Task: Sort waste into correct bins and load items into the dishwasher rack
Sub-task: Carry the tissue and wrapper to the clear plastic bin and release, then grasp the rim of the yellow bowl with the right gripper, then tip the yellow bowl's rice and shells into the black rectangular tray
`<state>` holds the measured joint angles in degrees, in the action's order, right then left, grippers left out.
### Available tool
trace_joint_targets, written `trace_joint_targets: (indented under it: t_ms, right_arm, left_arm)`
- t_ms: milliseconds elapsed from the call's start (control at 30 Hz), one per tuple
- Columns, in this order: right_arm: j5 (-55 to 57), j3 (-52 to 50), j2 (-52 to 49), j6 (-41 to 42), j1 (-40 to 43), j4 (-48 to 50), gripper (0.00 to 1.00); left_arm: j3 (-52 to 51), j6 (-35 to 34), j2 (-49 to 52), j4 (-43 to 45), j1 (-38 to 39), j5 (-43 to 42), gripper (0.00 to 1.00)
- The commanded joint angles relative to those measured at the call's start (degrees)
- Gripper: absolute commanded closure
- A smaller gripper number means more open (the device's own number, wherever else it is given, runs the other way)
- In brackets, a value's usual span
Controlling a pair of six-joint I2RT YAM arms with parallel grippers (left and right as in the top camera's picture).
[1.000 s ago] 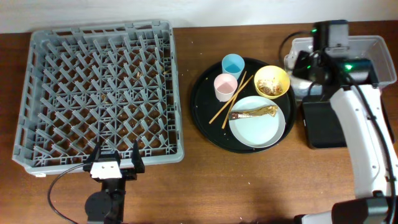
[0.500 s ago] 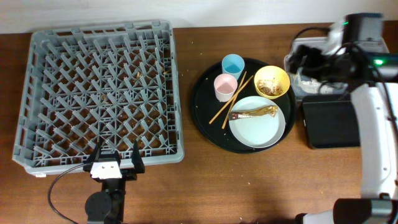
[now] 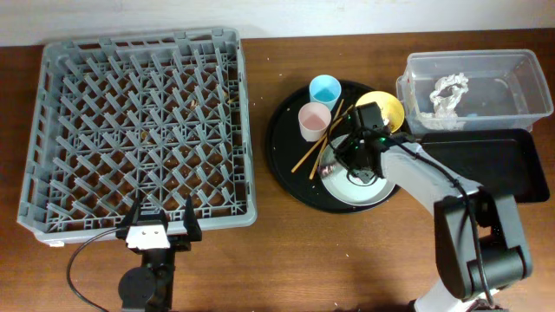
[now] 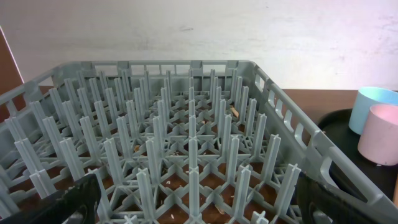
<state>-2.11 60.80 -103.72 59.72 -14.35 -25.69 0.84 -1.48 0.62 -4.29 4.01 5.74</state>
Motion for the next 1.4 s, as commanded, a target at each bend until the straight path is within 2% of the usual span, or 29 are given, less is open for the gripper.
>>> trace_joint_targets:
  t_ms: [0, 33, 67, 100, 133, 167, 233, 300, 400, 433, 467, 500, 533, 567, 600, 633, 700, 767, 800, 833, 900, 967, 1000, 1100, 1167, 1200, 1267, 1367]
  right_arm:
    - [-0.11, -0.07, -0.74, -9.14, -0.24, 1.99, 0.96]
    - [-4.04, 1.42, 0.00, -17.55, 0.00, 1.90, 0.96]
    - [-8.33, 4.72, 2.56, -24.00, 0.85, -2.19, 0.96]
    - [-8.52, 7.96, 5.09, -27.28, 1.70, -7.13, 0.96]
    - [-3.06, 13.79, 9.51, -28.74, 4.15, -13.94, 0.96]
    - [1.75, 16.57, 11.58, -28.89, 6.29, -15.47, 0.96]
    - [12.15, 18.45, 13.00, -28.85, 11.58, -12.35, 0.96]
    - [22.03, 18.45, 10.56, -28.85, 17.25, -2.91, 0.96]
    - [27.74, 18.40, 3.89, -29.62, 22.77, 8.96, 0.96]
    - [27.85, 18.40, 0.13, -31.82, 24.61, 14.16, 0.86]
    - [27.26, 18.40, -3.52, -35.23, 25.75, 19.65, 0.24]
    - [26.71, 18.40, -5.11, -38.91, 25.79, 23.21, 0.02]
    - [26.12, 18.47, -3.32, -45.53, 24.50, 23.82, 0.02]
    - [23.17, 18.58, 1.07, -48.37, 21.94, 23.26, 0.01]
    - [15.39, 18.58, 5.46, -51.82, 19.15, 21.29, 0.02]
    - [5.27, 18.58, 9.84, -52.00, 16.02, 17.64, 0.01]
    - [-4.87, 18.56, 12.90, -49.62, 10.29, 11.63, 0.01]
    - [-3.74, 18.56, 9.29, -50.73, 6.40, 5.84, 0.00]
    - [-0.90, 18.56, 6.69, -51.08, 5.99, 3.06, 0.05]
    - [-0.17, 18.56, 4.46, -54.49, 6.03, 0.61, 0.12]
    - [-0.04, 18.56, 0.94, -60.89, 6.05, -2.82, 0.19]
    - [4.48, 18.51, -2.56, -61.53, 6.05, -5.22, 0.32]
    - [4.31, 18.51, -3.82, -62.75, 6.01, -5.70, 0.42]
    - [4.37, 18.51, -8.17, -65.53, 6.01, -5.44, 0.49]
    - [4.33, 18.51, -10.88, -65.51, 6.05, -3.76, 0.59]
    - [4.35, 18.51, -11.54, -65.51, 6.05, -3.41, 0.61]
    - [4.35, 18.51, -12.15, -65.51, 6.05, -2.86, 0.79]
    - [4.35, 18.49, -12.33, -65.51, 6.05, -2.38, 0.80]
  left_arm:
    - [-0.33, 0.70, -0.22, -0.02, 0.04, -0.59, 0.01]
    - [-0.33, 0.70, -0.22, -0.02, 0.04, -0.57, 0.01]
    - [-0.33, 0.70, -0.22, -0.02, 0.04, -0.59, 0.01]
    - [-0.33, 0.70, -0.22, -0.04, 0.04, -0.59, 0.01]
    - [-0.33, 0.70, -0.22, -0.02, 0.04, -0.59, 0.01]
    - [-0.33, 0.70, -0.22, -0.02, 0.04, -0.59, 0.01]
    - [-0.33, 0.70, -0.22, -0.02, 0.04, -0.57, 0.01]
    - [-0.33, 0.70, -0.22, -0.02, 0.04, -0.59, 0.01]
    - [-0.33, 0.70, -0.22, -0.02, 0.04, -0.59, 0.01]
    - [-0.33, 0.70, -0.22, -0.02, 0.04, -0.59, 0.01]
    - [-0.33, 0.70, -0.22, -0.02, 0.04, -0.59, 0.01]
    - [-0.33, 0.70, -0.22, -0.02, 0.04, -0.59, 0.01]
    - [-0.33, 0.70, -0.22, -0.02, 0.04, -0.59, 0.01]
    - [-0.33, 0.70, -0.22, -0.02, 0.04, -0.59, 0.01]
    - [-0.33, 0.70, -0.22, -0.02, 0.04, -0.59, 0.01]
    - [-0.33, 0.70, -0.22, -0.02, 0.04, -0.59, 0.01]
    - [-0.33, 0.70, -0.22, -0.02, 0.04, -0.59, 0.01]
    - [-0.33, 0.70, -0.22, -0.02, 0.04, -0.59, 0.01]
    - [-0.33, 0.70, -0.22, -0.02, 0.04, -0.59, 0.01]
    - [-0.33, 0.70, -0.22, -0.02, 0.04, -0.59, 0.01]
    - [-0.33, 0.70, -0.22, -0.02, 0.04, -0.59, 0.01]
    - [-0.33, 0.70, -0.22, -0.02, 0.04, -0.59, 0.01]
    - [-0.33, 0.70, -0.22, -0.02, 0.04, -0.59, 0.01]
    - [-0.33, 0.70, -0.22, -0.02, 0.04, -0.59, 0.01]
    - [-0.33, 0.70, -0.22, -0.02, 0.04, -0.59, 0.01]
    - [-0.33, 0.70, -0.22, -0.02, 0.04, -0.59, 0.01]
    - [-0.33, 0.70, -0.22, -0.02, 0.04, -0.59, 0.01]
    - [-0.33, 0.70, -0.22, -0.02, 0.04, -0.59, 0.01]
